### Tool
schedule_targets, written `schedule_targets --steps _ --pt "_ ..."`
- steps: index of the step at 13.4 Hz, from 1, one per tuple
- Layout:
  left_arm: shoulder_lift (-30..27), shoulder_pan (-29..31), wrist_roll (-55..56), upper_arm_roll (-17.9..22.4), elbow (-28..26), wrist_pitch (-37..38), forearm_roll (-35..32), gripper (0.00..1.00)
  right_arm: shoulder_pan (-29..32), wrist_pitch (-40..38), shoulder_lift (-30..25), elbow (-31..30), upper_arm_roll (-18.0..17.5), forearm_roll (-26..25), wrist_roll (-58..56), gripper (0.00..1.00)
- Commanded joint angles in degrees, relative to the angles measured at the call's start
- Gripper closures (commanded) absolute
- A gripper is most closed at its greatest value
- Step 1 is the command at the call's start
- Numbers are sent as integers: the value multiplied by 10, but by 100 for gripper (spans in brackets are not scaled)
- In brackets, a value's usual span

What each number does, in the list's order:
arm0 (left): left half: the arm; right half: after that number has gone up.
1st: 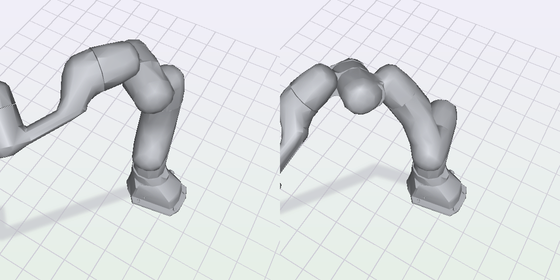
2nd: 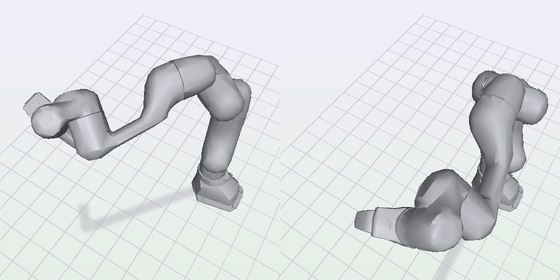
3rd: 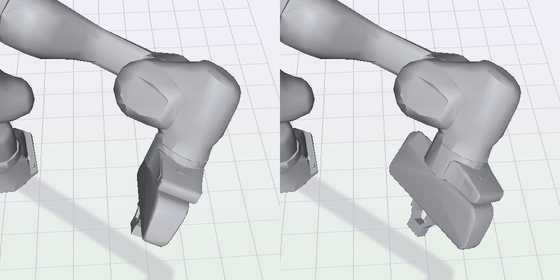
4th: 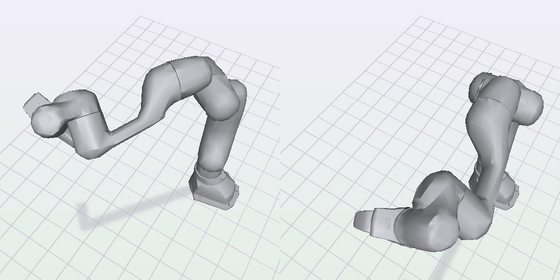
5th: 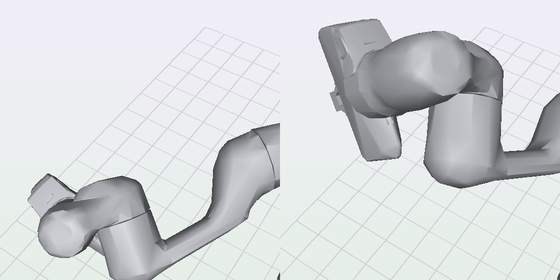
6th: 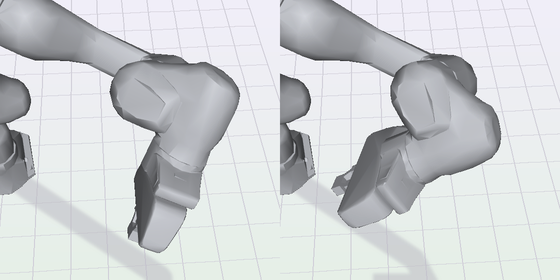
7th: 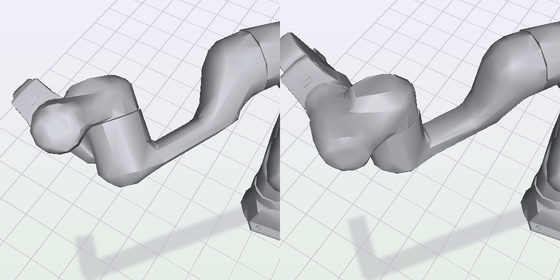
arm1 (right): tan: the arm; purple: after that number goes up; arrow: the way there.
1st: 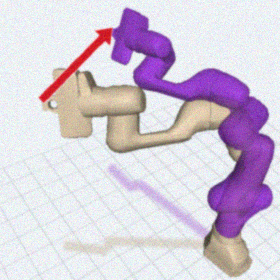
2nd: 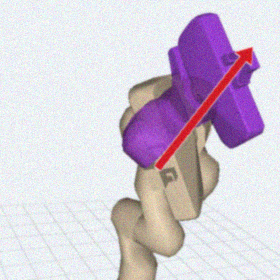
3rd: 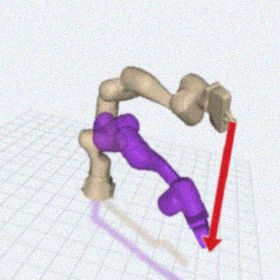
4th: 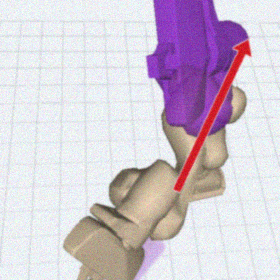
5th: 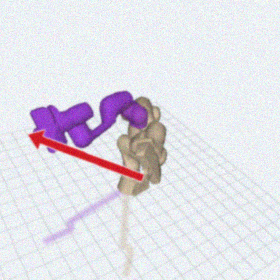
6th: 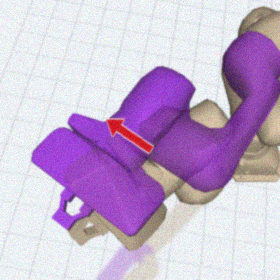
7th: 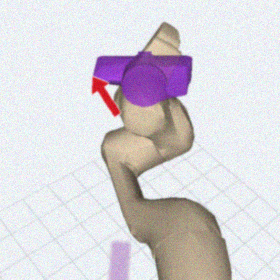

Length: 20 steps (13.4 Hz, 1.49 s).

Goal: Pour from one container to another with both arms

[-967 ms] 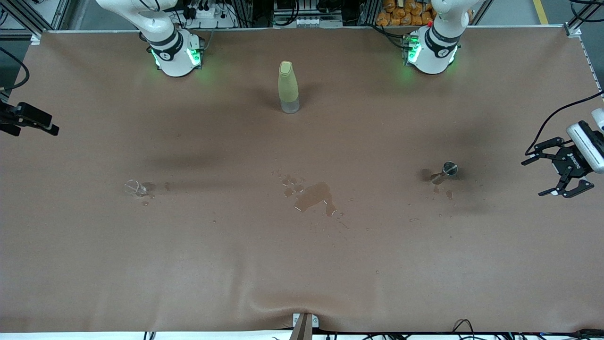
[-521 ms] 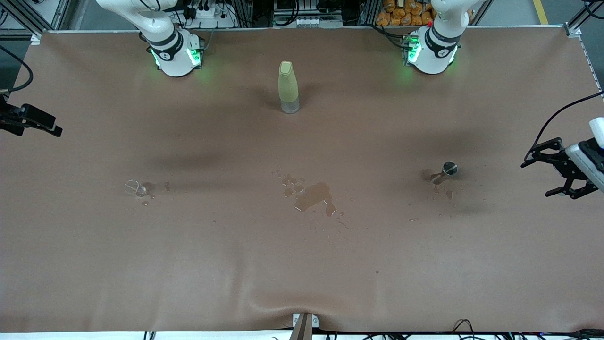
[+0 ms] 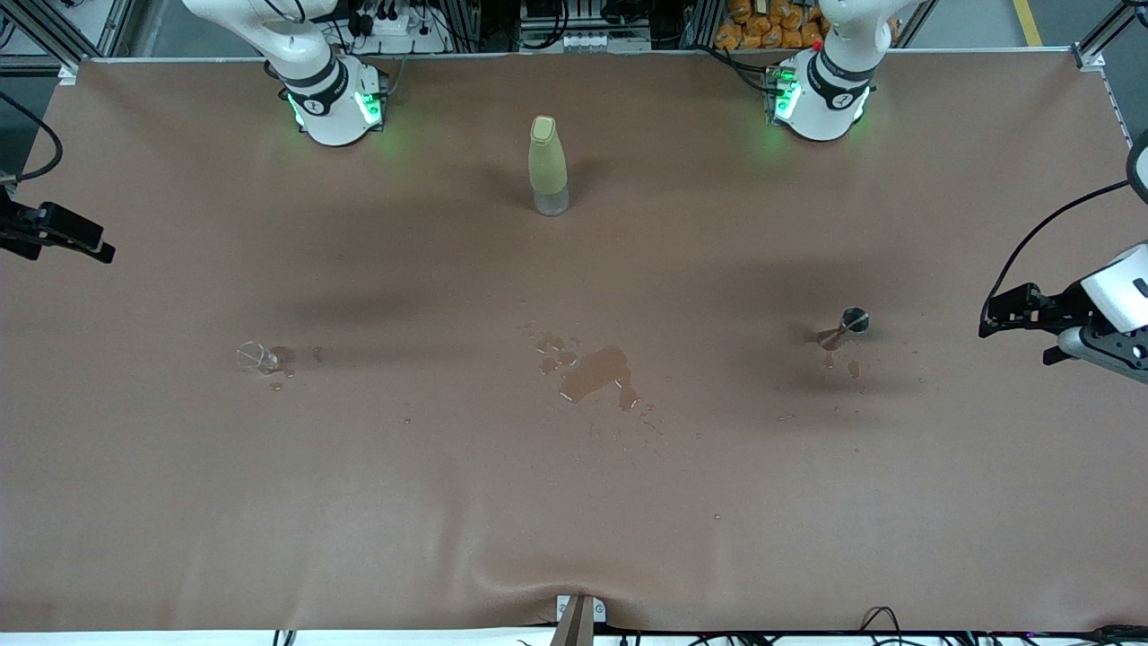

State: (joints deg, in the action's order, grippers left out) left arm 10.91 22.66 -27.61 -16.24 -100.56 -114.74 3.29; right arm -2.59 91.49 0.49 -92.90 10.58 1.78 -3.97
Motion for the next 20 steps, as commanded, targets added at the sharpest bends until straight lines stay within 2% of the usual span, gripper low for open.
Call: schedule_targets --steps 1,3,6,7,15,19,20 --pt "6 -3 105 -4 17 7 -31 0 -8 -4 5 4 -3 -13 12 0" --pt "4 -3 239 -7 36 31 -33 0 1 -3 6 3 -2 -12 9 0" --pt "6 -8 242 -7 134 156 -49 0 7 3 5 3 -2 -11 7 0" --pt "6 -9 242 -7 154 177 -56 0 5 3 4 3 -2 -10 7 0" --pt "2 -1 256 -7 151 183 -41 0 -3 9 4 3 -4 -10 7 0" --pt "4 -5 359 -8 149 142 -35 0 -3 12 4 4 -4 -10 7 0" --pt "4 2 358 -25 150 142 -38 0 -4 12 4 4 -4 -10 8 0"
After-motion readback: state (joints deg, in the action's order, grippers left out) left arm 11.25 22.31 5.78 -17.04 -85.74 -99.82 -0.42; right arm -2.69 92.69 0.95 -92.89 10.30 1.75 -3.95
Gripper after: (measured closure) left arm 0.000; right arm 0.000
